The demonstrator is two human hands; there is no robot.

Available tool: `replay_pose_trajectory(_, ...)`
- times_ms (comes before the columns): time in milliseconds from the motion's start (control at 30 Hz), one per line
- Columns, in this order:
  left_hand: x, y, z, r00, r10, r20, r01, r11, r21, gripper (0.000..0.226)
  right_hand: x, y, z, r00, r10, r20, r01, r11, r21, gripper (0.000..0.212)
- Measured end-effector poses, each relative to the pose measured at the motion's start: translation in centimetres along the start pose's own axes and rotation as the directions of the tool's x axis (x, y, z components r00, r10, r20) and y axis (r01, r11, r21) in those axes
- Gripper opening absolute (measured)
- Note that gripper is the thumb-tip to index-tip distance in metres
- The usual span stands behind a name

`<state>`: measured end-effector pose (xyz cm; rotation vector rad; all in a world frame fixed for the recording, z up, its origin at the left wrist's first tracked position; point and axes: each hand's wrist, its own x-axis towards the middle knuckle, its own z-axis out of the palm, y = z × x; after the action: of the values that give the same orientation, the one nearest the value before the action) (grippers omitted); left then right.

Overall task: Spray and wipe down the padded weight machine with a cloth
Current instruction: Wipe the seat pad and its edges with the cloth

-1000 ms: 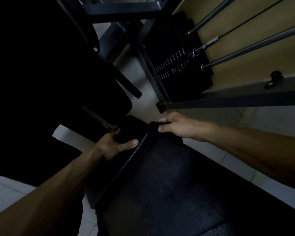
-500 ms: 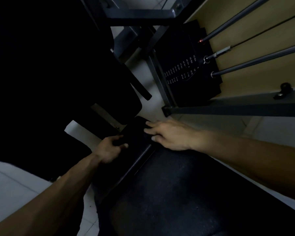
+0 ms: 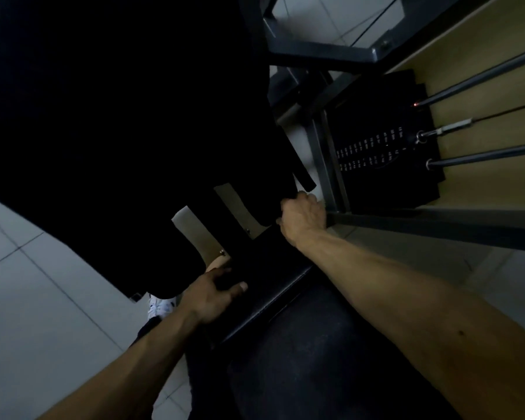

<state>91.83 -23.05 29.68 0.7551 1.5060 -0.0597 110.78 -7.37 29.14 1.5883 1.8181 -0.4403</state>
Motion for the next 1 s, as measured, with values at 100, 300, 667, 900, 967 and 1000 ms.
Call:
replay_pose_trajectory(100, -0.2, -0.4, -0.4, 0.999, -0.04, 0.037, 0.043, 0.995, -0.09, 0.052, -2.0, -3.0, 1.1, 0.996, -0.077, 0.045, 0.081, 0.993, -0.091, 0.026)
replay_pose_trajectory(300, -0.1, -2.8, -0.4, 0.998, -0.034, -0.044, 0.03, 0.996, -0.082, 0.023, -5.5, -11.4, 5.0, 0.863, -0.432, 0.263, 0.435, 0.899, 0.053, 0.042)
replay_pose_trajectory(667, -0.3, -3.8, -0.2, 0.998, 0.055, -0.036, -0.059, 0.99, -0.126, 0.021, -3.9, -5.2, 1.6, 0.981, -0.145, 0.131, 0.149, 0.988, -0.026, 0.041)
replay_pose_trajectory(900, 0.0, -3.9, -0.1, 0.993, 0.11, -0.042, -0.113, 0.989, -0.092, 0.012, -7.5, -6.3, 1.6, 0.898, -0.409, 0.16, 0.417, 0.909, -0.02, 0.041)
replay_pose_trajectory(967, 0.2, -4.1, -0.3, 0.996, 0.089, -0.03, -0.091, 0.993, -0.082, 0.017, -5.6, -1.5, -0.3, 0.96, -0.27, 0.07, 0.276, 0.955, -0.105, 0.039)
replay_pose_trajectory(1000, 0.3, -4.1, -0.3, 0.996, 0.084, -0.026, -0.086, 0.993, -0.077, 0.022, -4.8, 1.1, -1.3, 0.984, -0.168, 0.051, 0.173, 0.979, -0.11, 0.037)
